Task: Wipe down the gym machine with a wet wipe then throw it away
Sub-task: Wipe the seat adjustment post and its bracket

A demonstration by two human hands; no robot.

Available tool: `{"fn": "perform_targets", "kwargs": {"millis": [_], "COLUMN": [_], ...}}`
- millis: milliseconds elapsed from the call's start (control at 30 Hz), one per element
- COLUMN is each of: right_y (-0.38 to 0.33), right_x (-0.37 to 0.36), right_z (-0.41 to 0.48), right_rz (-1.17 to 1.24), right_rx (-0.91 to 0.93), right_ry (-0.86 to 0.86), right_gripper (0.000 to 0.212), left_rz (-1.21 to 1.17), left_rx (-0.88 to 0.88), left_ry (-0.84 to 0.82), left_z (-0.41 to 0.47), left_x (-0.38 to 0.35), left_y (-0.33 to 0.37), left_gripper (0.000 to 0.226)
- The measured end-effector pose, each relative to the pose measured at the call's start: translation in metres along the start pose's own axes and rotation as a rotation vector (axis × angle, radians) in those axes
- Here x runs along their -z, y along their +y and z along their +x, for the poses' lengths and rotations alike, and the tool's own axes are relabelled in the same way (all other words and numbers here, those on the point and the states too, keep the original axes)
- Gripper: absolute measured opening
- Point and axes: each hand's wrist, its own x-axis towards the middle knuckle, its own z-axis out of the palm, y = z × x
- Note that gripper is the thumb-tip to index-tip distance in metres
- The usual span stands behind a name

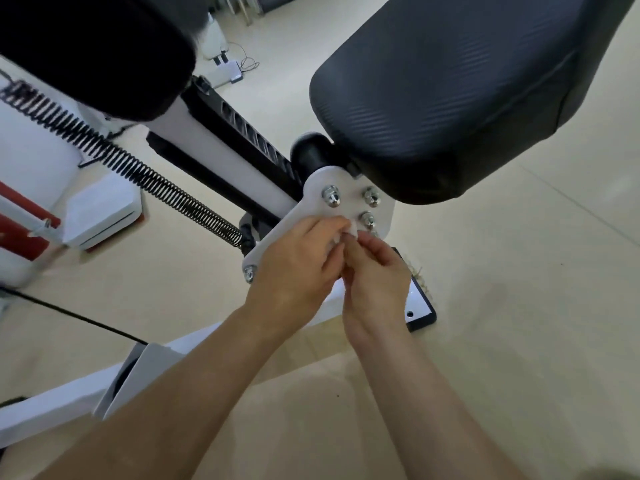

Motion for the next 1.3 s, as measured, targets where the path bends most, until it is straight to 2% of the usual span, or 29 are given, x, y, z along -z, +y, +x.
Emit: {"fn": "perform_targets", "kwargs": {"millis": [67, 167, 233, 367, 500, 567, 634, 700, 867, 1034, 1067, 1134, 1201, 1301], "right_y": [-0.008, -0.001, 0.001, -0.013, -0.018, -0.021, -0.021, -0.022, -0.023, -0.029, -0.030, -0.032, -0.032, -0.030], "right_x": [-0.012, -0.024, -0.029, -0.039, -0.033, -0.031, -0.028, -0.024, -0.001, 0.014, 0.017, 0.022, 0.026, 0.031], "right_z": [-0.005, -0.015, -0.016, -0.010, -0.011, -0.013, -0.013, -0.013, -0.004, 0.010, 0.012, 0.017, 0.022, 0.027], "right_rz": [0.065, -0.062, -0.076, 0.089, 0.096, 0.038, 0.006, 0.017, 0.035, 0.030, 0.053, 0.146, 0.258, 0.296], "right_rx": [0.037, 0.091, 0.090, 0.009, -0.030, -0.028, -0.019, -0.022, -0.067, -0.180, -0.237, -0.395, -0.516, -0.608], "right_ry": [-0.115, -0.217, -0.215, -0.238, -0.304, -0.330, -0.338, -0.304, -0.261, -0.272, -0.284, -0.352, -0.388, -0.397], "right_gripper": [0.016, 0.025, 0.028, 0.026, 0.026, 0.027, 0.028, 0.029, 0.031, 0.040, 0.036, 0.013, 0.033, 0.036], "left_rz": [-0.033, 0.011, -0.015, -0.064, 0.087, 0.143, 0.212, 0.335, 0.552, 0.658, 0.670, 0.666, 0.633, 0.493], "left_rx": [-0.027, -0.090, -0.076, -0.080, -0.219, -0.216, -0.244, -0.354, -0.625, -0.613, -0.629, -0.679, -0.696, -0.696], "left_ry": [0.138, 0.292, 0.336, 0.381, 0.317, 0.288, 0.286, 0.256, 0.051, -0.177, -0.182, -0.162, -0.107, -0.008], "left_z": [0.003, 0.008, 0.014, 0.029, 0.038, 0.044, 0.053, 0.059, 0.050, 0.049, 0.048, 0.044, 0.036, 0.022], "left_x": [0.012, 0.029, 0.037, 0.037, 0.026, 0.024, 0.022, 0.017, -0.001, -0.010, -0.010, -0.010, -0.009, -0.006], "left_y": [0.000, -0.005, -0.009, -0.006, -0.010, -0.006, 0.002, 0.010, 0.012, 0.018, 0.018, 0.017, 0.015, 0.005], "left_gripper": [0.024, 0.013, 0.011, 0.010, 0.018, 0.020, 0.014, 0.003, 0.012, 0.031, 0.028, 0.019, 0.020, 0.015]}}
